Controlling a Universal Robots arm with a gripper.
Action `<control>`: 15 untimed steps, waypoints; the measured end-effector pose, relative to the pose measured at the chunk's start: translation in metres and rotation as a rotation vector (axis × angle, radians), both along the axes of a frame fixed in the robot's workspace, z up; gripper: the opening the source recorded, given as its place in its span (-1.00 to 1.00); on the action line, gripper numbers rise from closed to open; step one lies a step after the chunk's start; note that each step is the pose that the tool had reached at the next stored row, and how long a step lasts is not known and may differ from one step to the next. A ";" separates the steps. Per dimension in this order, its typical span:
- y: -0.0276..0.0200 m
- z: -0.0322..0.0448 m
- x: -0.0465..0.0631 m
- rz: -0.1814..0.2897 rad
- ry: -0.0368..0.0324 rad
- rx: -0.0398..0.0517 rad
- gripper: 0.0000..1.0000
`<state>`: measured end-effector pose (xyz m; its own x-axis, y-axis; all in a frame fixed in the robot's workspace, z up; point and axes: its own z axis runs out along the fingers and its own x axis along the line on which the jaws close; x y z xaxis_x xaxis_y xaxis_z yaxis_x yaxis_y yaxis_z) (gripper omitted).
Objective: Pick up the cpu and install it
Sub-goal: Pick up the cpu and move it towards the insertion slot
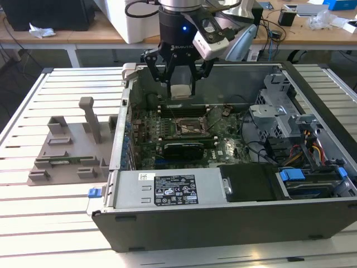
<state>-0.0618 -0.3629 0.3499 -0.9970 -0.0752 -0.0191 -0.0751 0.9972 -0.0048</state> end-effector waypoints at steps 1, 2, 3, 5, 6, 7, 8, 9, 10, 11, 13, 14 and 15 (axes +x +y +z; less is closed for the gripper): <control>0.0006 -0.0012 0.001 0.000 0.0001 -0.0001 0.09; 0.0012 -0.0023 0.002 0.000 0.0000 0.0000 0.09; 0.0020 -0.0039 0.004 0.000 0.0001 -0.0001 0.09; 0.0029 -0.0067 0.007 0.000 0.0000 0.0000 0.09; 0.0033 -0.0082 0.008 0.000 -0.0001 0.0001 0.09; 0.0034 -0.0090 0.009 0.000 0.0000 0.0000 0.09; 0.0035 -0.0095 0.009 0.000 0.0000 -0.0001 0.09; 0.0037 -0.0110 0.011 0.000 0.0001 -0.0001 0.09; 0.0039 -0.0120 0.012 0.000 0.0001 -0.0001 0.09; 0.0040 -0.0126 0.012 0.000 0.0001 -0.0001 0.09; 0.0043 -0.0143 0.014 0.000 0.0001 -0.0001 0.09; 0.0044 -0.0157 0.015 0.000 0.0001 -0.0001 0.09; 0.0045 -0.0166 0.016 0.000 0.0001 -0.0001 0.09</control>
<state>-0.0456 -0.3584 0.3332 -0.9970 -0.0751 -0.0190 -0.0750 0.9972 -0.0049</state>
